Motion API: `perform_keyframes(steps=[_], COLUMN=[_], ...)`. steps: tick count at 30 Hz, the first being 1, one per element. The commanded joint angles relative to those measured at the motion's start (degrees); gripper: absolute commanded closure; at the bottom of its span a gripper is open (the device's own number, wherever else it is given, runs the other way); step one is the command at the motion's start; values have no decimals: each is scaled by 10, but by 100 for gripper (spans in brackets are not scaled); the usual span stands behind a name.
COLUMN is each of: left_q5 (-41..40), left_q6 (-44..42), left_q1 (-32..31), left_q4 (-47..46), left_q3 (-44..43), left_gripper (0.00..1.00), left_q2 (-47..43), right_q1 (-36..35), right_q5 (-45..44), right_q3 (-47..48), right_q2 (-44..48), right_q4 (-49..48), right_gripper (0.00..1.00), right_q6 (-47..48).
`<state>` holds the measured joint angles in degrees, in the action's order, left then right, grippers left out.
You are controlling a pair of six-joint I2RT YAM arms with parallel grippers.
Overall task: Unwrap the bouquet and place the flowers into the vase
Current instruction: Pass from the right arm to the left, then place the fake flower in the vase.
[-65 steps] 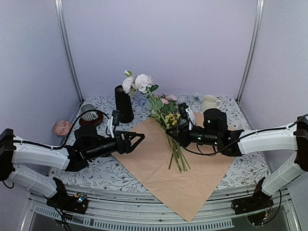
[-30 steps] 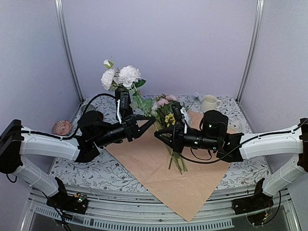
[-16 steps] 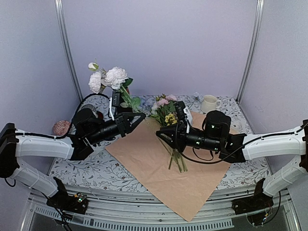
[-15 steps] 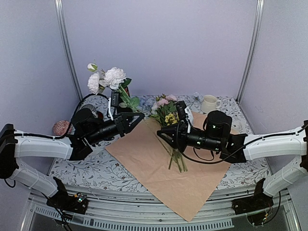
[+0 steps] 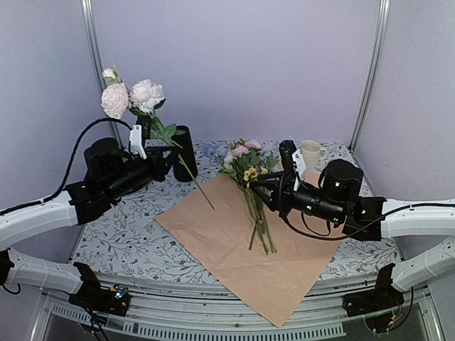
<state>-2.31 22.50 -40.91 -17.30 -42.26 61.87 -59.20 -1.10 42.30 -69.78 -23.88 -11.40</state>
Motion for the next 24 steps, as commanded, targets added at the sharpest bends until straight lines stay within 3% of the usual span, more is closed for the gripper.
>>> perform_keyframes(steps=[1,8,13,24], left_q5=[-109,-187,-179,-146], left_q6=[-105,-165,-180,-201], left_q1=[27,75,116,160], left_q4=[97,125,106,101], left_q3=[-83,-194,-269,-411], left_gripper=[92,92,92,92], left_q2=[-20,29,86,206], right_q1=[-2,-2,-2,-2], right_q5=[-94,-240,-253,-253], right_q3=[-5,-35,-95,-87], right_q2=[25,-2,-36,-91], right_q4=[16,-21,-114,-115], right_gripper=[65,65,65,66], right_q6=[72,98,101,98])
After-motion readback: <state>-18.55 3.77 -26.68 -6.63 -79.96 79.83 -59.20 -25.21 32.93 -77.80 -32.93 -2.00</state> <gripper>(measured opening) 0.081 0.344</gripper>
